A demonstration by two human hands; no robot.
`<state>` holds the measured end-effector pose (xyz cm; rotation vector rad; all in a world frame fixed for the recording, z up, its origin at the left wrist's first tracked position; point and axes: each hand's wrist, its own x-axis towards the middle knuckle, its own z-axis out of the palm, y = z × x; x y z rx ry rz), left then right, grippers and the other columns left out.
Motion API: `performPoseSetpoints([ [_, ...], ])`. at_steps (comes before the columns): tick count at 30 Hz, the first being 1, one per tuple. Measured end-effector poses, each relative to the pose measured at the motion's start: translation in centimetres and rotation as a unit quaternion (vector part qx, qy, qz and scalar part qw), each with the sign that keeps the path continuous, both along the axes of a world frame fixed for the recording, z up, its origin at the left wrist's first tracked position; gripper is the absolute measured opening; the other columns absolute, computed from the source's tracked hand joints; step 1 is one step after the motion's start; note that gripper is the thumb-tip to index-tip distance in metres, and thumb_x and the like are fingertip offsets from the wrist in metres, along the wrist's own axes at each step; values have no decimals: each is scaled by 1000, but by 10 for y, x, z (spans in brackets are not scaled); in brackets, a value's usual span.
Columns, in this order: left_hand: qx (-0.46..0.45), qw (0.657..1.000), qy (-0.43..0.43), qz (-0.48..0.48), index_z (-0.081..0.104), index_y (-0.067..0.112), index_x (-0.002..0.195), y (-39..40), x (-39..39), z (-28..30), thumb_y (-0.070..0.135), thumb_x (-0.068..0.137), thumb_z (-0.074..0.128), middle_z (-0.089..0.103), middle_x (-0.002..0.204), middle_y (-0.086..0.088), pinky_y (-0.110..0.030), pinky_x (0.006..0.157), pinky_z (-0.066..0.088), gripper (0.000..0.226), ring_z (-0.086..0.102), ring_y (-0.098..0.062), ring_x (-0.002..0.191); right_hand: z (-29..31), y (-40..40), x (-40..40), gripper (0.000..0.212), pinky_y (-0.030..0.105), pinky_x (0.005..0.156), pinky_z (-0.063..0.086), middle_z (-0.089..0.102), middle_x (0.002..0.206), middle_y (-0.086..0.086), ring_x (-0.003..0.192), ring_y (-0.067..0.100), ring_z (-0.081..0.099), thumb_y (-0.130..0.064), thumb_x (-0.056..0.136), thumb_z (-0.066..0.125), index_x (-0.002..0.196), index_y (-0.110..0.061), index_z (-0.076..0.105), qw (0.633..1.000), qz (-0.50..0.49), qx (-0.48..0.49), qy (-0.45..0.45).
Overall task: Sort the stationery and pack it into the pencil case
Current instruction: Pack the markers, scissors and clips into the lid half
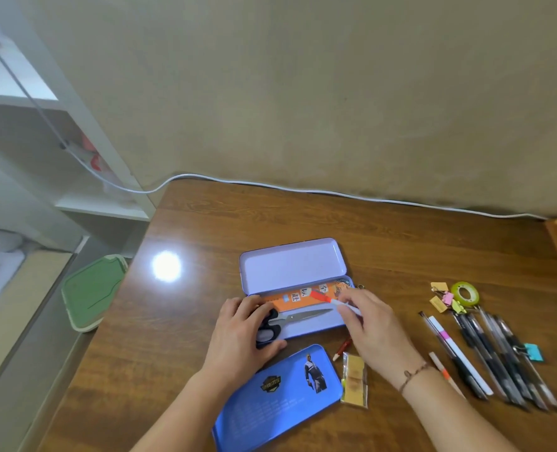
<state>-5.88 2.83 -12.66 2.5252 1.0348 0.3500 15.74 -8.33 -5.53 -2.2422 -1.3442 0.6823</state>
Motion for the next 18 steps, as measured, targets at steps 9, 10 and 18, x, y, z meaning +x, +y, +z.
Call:
performPoseSetpoints([
  [9,-37,997,-64,29,59,23,116,-6,-6,-5,53,71,70,49,128,8,-30,98,41,55,49,-17,109,-56,64,-21,7,34,62,41,61,74,-9,76,20,53,-27,88,60,85,-29,66,961,112,89,-235],
  [10,-38,997,-69,29,60,23,115,-6,-6,-7,52,71,71,49,128,8,-30,98,40,54,49,-17,110,-59,65,-23,4,33,60,42,60,70,-10,73,19,53,-29,86,61,85,-29,65,955,117,114,-248],
  [18,-29,997,-74,23,62,24,114,-5,-7,-12,51,71,70,50,129,8,-36,99,42,52,47,-18,112,-75,64,-21,28,31,52,38,61,69,-9,66,18,50,-42,94,46,79,-25,63,922,137,158,-327],
])
